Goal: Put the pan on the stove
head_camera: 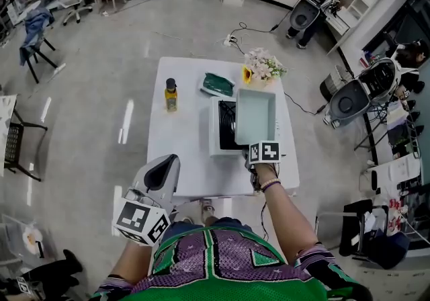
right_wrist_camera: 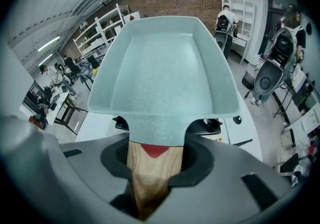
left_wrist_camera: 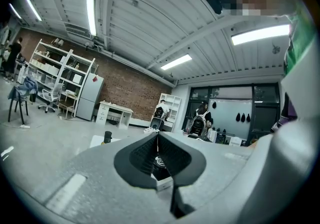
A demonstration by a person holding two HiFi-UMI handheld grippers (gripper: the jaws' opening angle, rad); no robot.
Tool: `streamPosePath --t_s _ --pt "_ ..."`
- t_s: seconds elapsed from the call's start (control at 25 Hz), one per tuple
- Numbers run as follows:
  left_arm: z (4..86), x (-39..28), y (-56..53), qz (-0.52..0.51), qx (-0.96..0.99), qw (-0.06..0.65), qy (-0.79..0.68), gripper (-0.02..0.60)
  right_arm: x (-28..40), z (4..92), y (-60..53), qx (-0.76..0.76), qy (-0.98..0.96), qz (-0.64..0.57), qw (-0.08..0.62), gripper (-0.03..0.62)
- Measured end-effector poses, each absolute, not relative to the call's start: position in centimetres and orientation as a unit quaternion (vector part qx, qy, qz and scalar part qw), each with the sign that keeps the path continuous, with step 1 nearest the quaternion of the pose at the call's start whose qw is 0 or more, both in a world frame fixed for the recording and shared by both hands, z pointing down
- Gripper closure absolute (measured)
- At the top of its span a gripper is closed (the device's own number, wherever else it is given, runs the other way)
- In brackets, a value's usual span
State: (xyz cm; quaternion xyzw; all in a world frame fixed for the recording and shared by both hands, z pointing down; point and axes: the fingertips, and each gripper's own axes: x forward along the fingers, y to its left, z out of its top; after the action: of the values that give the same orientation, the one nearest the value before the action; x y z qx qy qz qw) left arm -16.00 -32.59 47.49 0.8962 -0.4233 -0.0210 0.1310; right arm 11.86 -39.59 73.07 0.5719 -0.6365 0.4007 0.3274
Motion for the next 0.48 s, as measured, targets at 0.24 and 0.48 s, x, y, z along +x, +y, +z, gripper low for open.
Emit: streamPosePath --t_s 0.24,0.48 --pt "48.0 -16.4 -32.8 -0.020 0.895 0.136 -0.425 0.563 11.9 74.2 -39.4 0.565 -0.618 0.421 0.349 0.448" --pt "48.4 -16.3 -33.0 -0.022 0.896 0.142 -0.420 0.563 11.7 75.6 -39.4 0.550 -0.598 0.462 0.355 0.447"
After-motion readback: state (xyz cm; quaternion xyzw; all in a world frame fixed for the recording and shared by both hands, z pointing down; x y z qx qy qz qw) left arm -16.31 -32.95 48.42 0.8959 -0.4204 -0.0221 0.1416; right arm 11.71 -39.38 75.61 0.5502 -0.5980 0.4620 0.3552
